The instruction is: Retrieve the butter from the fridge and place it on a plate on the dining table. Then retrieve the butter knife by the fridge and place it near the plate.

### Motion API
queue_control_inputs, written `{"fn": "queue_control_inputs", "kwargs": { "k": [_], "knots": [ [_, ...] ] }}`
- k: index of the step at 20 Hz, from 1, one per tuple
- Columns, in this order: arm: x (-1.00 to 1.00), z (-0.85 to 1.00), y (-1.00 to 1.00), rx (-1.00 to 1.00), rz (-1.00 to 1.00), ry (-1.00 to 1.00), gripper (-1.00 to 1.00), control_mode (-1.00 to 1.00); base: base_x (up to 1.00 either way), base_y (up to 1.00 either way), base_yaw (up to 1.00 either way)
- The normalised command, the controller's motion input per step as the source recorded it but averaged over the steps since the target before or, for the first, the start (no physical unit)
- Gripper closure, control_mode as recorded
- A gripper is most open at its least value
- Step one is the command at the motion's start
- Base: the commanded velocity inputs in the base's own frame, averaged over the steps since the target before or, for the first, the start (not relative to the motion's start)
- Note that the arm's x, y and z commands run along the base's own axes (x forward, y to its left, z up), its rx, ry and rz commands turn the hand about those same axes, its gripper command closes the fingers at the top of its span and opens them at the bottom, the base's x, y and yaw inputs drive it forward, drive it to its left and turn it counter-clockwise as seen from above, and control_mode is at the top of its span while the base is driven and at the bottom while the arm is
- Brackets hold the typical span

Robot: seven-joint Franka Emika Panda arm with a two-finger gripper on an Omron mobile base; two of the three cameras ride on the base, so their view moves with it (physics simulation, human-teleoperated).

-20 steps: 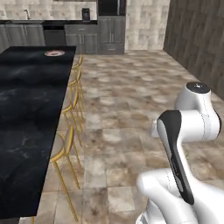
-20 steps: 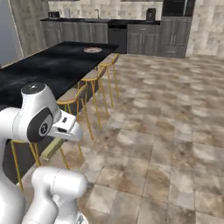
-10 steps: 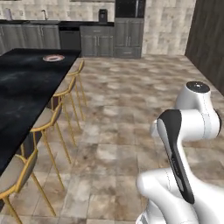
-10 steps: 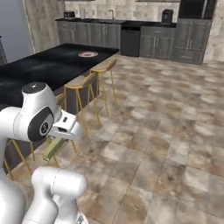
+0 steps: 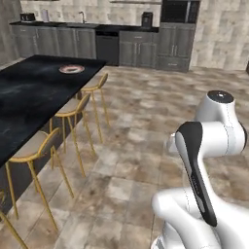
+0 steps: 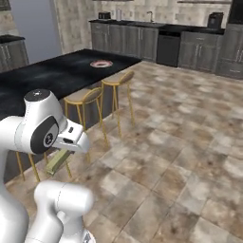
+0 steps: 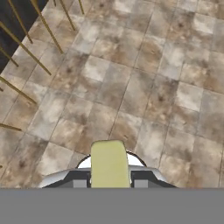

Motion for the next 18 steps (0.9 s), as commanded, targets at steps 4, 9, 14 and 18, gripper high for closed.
{"fn": "queue_control_inputs", "kwargs": {
  "k": [4,9,14,18],
  "knots": [
    [0.0,0.0,0.0,0.0,0.0,0.0,1.0,1.0,1.0,-1.0,0.35],
    [0.0,0.0,0.0,0.0,0.0,0.0,1.0,1.0,1.0,-1.0,0.34],
    [0.0,0.0,0.0,0.0,0.0,0.0,1.0,1.0,1.0,-1.0,0.34],
    [0.0,0.0,0.0,0.0,0.0,0.0,1.0,1.0,1.0,-1.0,0.33]
  ]
}}
